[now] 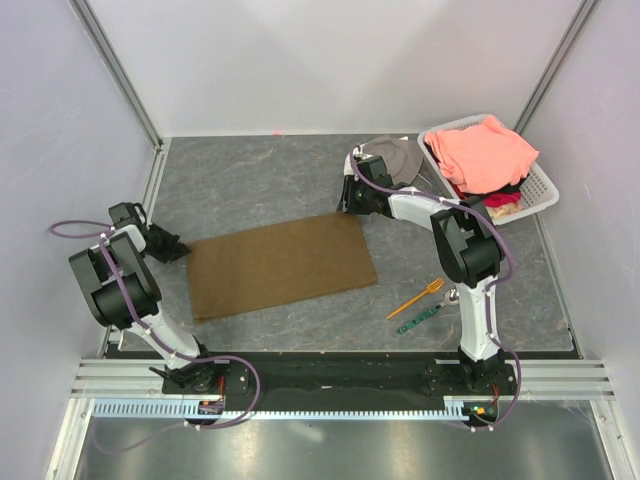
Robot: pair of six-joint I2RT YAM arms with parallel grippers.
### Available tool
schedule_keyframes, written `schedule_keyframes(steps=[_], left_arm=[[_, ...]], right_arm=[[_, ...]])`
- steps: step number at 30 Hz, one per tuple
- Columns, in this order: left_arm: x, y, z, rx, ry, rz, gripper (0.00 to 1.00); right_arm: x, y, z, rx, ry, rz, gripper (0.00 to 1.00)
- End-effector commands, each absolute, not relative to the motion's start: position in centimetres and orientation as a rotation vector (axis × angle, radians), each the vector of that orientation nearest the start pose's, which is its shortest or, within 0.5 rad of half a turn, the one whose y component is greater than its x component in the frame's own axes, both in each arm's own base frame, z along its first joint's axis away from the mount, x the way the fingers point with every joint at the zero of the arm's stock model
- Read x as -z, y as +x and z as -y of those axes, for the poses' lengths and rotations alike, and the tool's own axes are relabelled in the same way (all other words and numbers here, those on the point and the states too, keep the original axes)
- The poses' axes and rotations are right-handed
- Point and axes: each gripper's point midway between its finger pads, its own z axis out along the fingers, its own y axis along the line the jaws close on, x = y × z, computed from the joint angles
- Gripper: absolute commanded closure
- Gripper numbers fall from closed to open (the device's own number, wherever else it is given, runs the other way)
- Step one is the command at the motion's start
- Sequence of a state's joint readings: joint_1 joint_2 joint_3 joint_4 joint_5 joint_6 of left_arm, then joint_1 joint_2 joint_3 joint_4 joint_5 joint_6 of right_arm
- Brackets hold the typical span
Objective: Fold the napkin into a case and place the utensils inside
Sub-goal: Pick up the rectangle-folded napkin from the center of the board.
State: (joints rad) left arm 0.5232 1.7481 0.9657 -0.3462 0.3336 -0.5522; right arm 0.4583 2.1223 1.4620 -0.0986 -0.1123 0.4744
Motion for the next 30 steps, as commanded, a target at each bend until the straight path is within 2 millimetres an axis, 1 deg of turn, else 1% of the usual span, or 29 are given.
schedule_keyframes(steps=[1,2,4,5,8,9,10,11,12,13,14,15,16,17,18,19,20,21,22,23,24,25,26,27,28,29,30], left_arm=[[-2.1,35.0,-12.1,0.423,-1.261,-2.319,0.87],[-2.5,35.0,-12.0,0.423,-1.251,-2.313,0.86],[-3.2,35.2,-12.0,0.407,-1.229,-2.299,0.86],[-4.2,35.4,-11.9,0.401,-1.205,-2.281,0.85],[-5.8,35.8,-10.3,0.412,-1.123,-2.273,0.82],[-7.5,36.2,-9.2,0.419,-1.059,-2.25,0.81],[-7.8,36.0,-8.3,0.432,-1.037,-2.249,0.78],[-8.7,36.2,-6.9,0.45,-0.984,-2.237,0.77],[-10.3,36.1,-6.3,0.45,-0.94,-2.204,0.74],[-10.7,35.6,-5.5,0.455,-0.918,-2.202,0.71],[-11.3,35.6,-4.8,0.462,-0.889,-2.194,0.7],[-12.6,35.3,-3.3,0.475,-0.829,-2.18,0.69],[-13.3,35.3,-2.5,0.485,-0.799,-2.17,0.68],[-13.9,35.2,-0.8,0.521,-0.74,-2.179,0.67],[-15.2,34.8,0.2,0.544,-0.697,-2.16,0.66],[-15.6,34.5,1.1,0.573,-0.677,-2.158,0.66],[-16.2,34.1,3.1,0.636,-0.617,-2.165,0.65],[-16.3,33.6,4.2,0.671,-0.584,-2.173,0.64],[-17.1,33.1,5.4,0.701,-0.533,-2.163,0.64],[-17.4,32.5,7.5,0.753,-0.463,-2.178,0.62],[-16.9,31.7,8.6,0.774,-0.434,-2.197,0.6],[-17.3,31.0,10.0,0.809,-0.393,-2.194,0.59],[-17.1,30.0,11.9,0.857,-0.332,-2.212,0.58],[-16.2,29.0,12.8,0.879,-0.313,-2.234,0.56],[-16.3,28.6,13.7,0.907,-0.29,-2.225,0.54],[-16.3,27.5,15.3,0.941,-0.226,-2.228,0.53],[-15.5,26.7,15.9,0.946,-0.208,-2.248,0.5]], right_arm=[[-2.8,48.4,-27.3,-0.55,-0.058,-2.396,0.56],[-2.7,48.4,-27.4,-0.546,-0.064,-2.399,0.56],[-3.2,48.5,-27.3,-0.538,-0.073,-2.398,0.56],[-3.6,48.5,-27.3,-0.537,-0.077,-2.395,0.56],[-5.8,48.5,-27.2,-0.533,-0.09,-2.375,0.54],[-7.3,48.2,-27.2,-0.534,-0.099,-2.362,0.52],[-8.0,48.0,-27.1,-0.516,-0.103,-2.354,0.51],[-8.8,47.7,-26.9,-0.505,-0.109,-2.348,0.47],[-10.2,47.1,-26.9,-0.493,-0.13,-2.34,0.43],[-10.9,46.8,-26.8,-0.477,-0.136,-2.334,0.4],[-11.4,46.5,-26.3,-0.449,-0.135,-2.332,0.35],[-12.3,45.5,-26.0,-0.44,-0.15,-2.337,0.32],[-12.7,45.3,-25.5,-0.407,-0.14,-2.336,0.28],[-13.6,44.9,-24.9,-0.385,-0.135,-2.326,0.22],[-13.0,44.0,-24.2,-0.359,-0.135,-2.358,0.2],[-12.8,43.4,-23.9,-0.347,-0.135,-2.368,0.19],[-13.5,42.8,-23.5,-0.347,-0.135,-2.364,0.16],[-12.4,41.7,-23.0,-0.343,-0.139,-2.396,0.14],[-12.1,41.1,-22.9,-0.346,-0.145,-2.408,0.13],[-12.4,40.7,-22.7,-0.354,-0.146,-2.407,0.13],[-11.4,39.7,-22.5,-0.352,-0.159,-2.438,0.13],[-11.1,39.3,-22.4,-0.348,-0.166,-2.448,0.13],[-10.3,38.4,-22.2,-0.337,-0.184,-2.469,0.13],[-10.0,38.2,-21.8,-0.303,-0.183,-2.473,0.13],[-9.4,37.8,-21.7,-0.283,-0.193,-2.486,0.14],[-8.4,37.2,-21.4,-0.25,-0.211,-2.511,0.15],[-8.0,37.0,-21.2,-0.221,-0.217,-2.52,0.16]])
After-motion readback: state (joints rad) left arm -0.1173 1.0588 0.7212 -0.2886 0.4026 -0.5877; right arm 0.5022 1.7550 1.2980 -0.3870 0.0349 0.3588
